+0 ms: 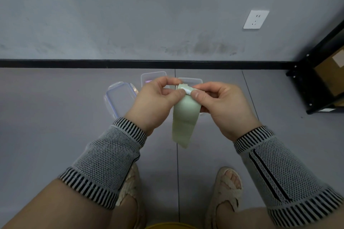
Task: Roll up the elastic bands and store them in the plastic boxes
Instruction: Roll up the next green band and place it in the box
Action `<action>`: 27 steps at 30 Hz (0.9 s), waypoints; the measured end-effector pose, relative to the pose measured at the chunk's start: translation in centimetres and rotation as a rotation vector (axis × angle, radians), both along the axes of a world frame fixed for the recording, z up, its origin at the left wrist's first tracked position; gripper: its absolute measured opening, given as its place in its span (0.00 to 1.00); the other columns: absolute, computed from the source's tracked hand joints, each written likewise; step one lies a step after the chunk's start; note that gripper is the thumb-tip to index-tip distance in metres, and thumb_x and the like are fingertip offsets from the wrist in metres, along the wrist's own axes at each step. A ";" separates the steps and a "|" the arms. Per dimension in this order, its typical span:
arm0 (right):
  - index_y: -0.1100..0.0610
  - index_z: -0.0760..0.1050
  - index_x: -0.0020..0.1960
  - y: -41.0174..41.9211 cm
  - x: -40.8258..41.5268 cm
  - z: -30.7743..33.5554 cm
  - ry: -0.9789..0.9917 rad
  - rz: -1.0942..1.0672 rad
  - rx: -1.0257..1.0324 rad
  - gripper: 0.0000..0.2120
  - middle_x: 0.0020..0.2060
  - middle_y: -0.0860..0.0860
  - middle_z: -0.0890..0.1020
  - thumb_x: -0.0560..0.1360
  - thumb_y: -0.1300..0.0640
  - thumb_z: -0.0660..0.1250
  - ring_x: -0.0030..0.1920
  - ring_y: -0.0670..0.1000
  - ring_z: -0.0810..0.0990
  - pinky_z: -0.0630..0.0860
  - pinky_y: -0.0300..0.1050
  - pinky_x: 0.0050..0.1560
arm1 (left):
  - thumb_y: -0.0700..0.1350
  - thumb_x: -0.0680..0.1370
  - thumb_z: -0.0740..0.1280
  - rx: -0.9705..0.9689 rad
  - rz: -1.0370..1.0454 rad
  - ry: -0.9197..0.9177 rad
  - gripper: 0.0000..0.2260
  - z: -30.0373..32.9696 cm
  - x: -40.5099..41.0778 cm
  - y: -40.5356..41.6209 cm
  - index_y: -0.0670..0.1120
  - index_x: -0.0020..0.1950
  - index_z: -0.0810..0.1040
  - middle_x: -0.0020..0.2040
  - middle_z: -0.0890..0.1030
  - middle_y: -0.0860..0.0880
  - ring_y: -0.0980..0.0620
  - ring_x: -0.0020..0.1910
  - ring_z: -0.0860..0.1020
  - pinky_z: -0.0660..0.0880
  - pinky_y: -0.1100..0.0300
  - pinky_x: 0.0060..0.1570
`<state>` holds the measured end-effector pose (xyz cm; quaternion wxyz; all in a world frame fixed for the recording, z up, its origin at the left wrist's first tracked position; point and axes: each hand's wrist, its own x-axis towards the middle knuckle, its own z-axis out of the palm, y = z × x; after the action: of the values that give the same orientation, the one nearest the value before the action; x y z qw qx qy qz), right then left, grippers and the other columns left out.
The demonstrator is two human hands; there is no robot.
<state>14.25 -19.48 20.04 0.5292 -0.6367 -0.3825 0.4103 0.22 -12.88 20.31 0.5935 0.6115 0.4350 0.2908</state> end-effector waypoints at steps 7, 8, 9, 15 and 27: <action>0.59 0.81 0.48 0.5 0.1 -0.8 0.025 -0.158 0.031 0.05 0.45 0.62 0.83 0.72 0.63 0.71 0.46 0.61 0.83 0.80 0.58 0.49 | 0.42 0.79 0.63 0.045 -0.052 0.124 0.07 -0.5 0.9 -0.9 0.46 0.47 0.81 0.40 0.83 0.49 0.58 0.38 0.79 0.77 0.61 0.43; 0.58 0.81 0.47 0.5 0.1 -0.8 0.022 -0.162 0.036 0.05 0.44 0.63 0.83 0.72 0.63 0.71 0.46 0.62 0.82 0.81 0.58 0.49 | 0.43 0.79 0.63 0.052 -0.035 0.144 0.08 -0.6 1.0 -0.9 0.45 0.47 0.81 0.42 0.84 0.46 0.53 0.40 0.80 0.77 0.57 0.45; 0.58 0.81 0.47 0.5 0.0 -0.9 0.020 -0.163 0.041 0.05 0.44 0.63 0.83 0.72 0.64 0.71 0.46 0.62 0.82 0.81 0.58 0.49 | 0.44 0.79 0.62 0.050 -0.019 0.156 0.09 -0.6 1.0 -0.8 0.42 0.47 0.81 0.43 0.83 0.43 0.48 0.42 0.80 0.77 0.52 0.46; 0.59 0.80 0.46 0.5 -0.5 -0.6 0.088 -0.139 0.075 0.06 0.47 0.62 0.83 0.71 0.68 0.70 0.49 0.64 0.82 0.81 0.57 0.49 | 0.53 0.70 0.62 -0.060 0.016 0.078 0.19 -0.2 0.7 -0.5 0.36 0.46 0.77 0.40 0.77 0.43 0.49 0.40 0.72 0.67 0.55 0.42; 0.50 0.81 0.37 0.5 -0.9 -0.2 -0.065 -0.081 0.095 0.12 0.44 0.59 0.83 0.69 0.67 0.72 0.44 0.62 0.82 0.81 0.57 0.47 | 0.51 0.77 0.64 -0.185 0.097 -0.002 0.12 0.3 0.7 -0.4 0.45 0.41 0.82 0.36 0.80 0.46 0.51 0.38 0.75 0.69 0.54 0.42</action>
<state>13.38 -19.00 19.81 0.5623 -0.6388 -0.3926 0.3488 0.95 -13.30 20.59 0.6332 0.5321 0.4883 0.2783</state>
